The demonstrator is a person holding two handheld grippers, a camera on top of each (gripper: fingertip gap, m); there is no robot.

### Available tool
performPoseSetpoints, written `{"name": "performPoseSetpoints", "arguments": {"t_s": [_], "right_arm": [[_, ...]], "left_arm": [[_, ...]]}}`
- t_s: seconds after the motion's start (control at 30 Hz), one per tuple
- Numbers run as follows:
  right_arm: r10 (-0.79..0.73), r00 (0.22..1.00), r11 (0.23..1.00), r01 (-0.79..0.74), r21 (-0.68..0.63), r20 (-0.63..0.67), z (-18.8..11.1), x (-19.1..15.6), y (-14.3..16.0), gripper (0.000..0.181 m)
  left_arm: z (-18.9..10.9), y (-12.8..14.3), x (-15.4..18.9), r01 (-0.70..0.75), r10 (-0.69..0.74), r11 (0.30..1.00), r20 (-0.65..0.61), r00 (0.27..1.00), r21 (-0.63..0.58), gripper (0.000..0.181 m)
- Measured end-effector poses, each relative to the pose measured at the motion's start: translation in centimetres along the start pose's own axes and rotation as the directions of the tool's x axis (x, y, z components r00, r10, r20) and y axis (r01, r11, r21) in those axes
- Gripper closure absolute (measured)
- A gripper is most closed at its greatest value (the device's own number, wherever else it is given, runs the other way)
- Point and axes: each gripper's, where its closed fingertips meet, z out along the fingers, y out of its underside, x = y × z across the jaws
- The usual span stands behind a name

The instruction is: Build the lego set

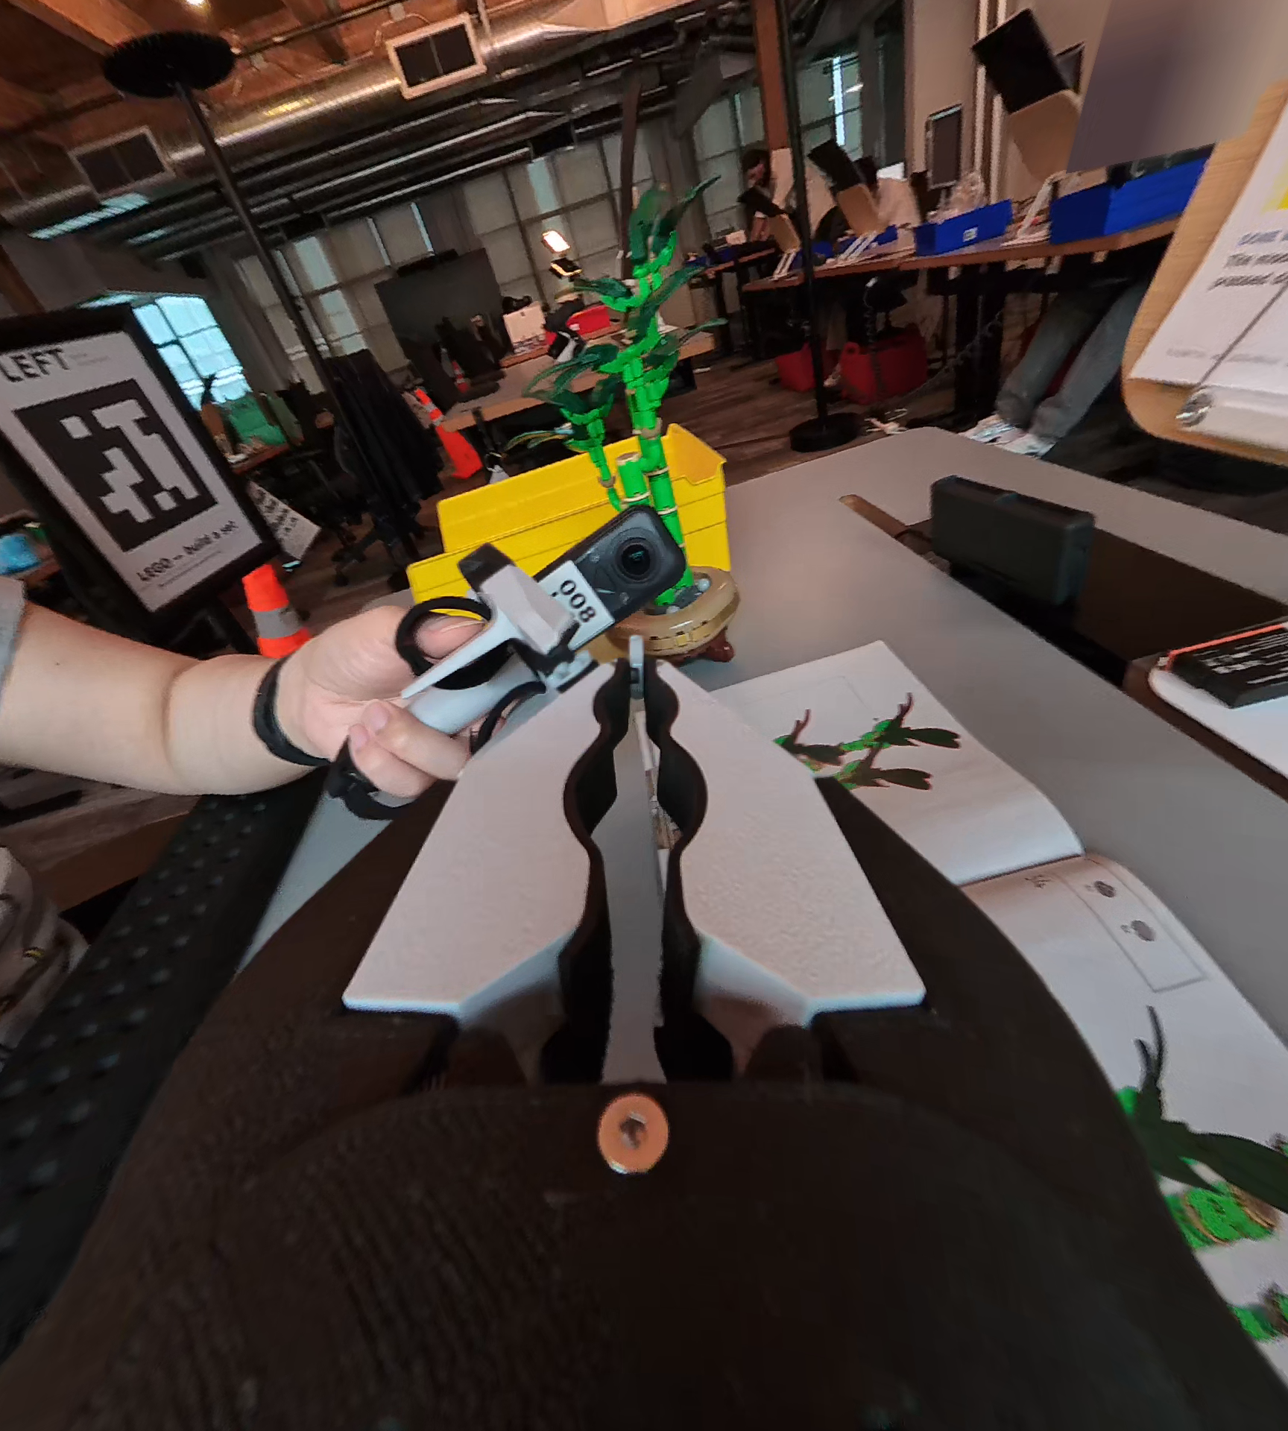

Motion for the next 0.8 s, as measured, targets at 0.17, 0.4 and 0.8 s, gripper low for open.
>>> {"name": "performPoseSetpoints", "arguments": {"t_s": [0.17,0.4,0.8], "right_arm": [[-0.257,0.955,0.966,0.247,-0.084,-0.151,-0.4,0.7,-0.4,0.18],[-0.637,0.745,0.746,0.532,-0.401,-0.197,0.8,-0.2,0.2,0.179],[-0.641,0.739,0.76,0.576,-0.3,-0.207,2.1,-2.8,-2.2,0.18]], "left_arm": [[-0.3,-0.8,-0.2,-0.017,0.016,1.0,0.031,0.999,0.023,0.15],[-0.8,-1.5,-0.3,-0.024,0.023,0.999,0.063,0.998,0.025,0.139],[-0.1,-1.0,2.2,-0.077,0.077,0.997,-0.046,0.996,-0.011,0.146]]}}
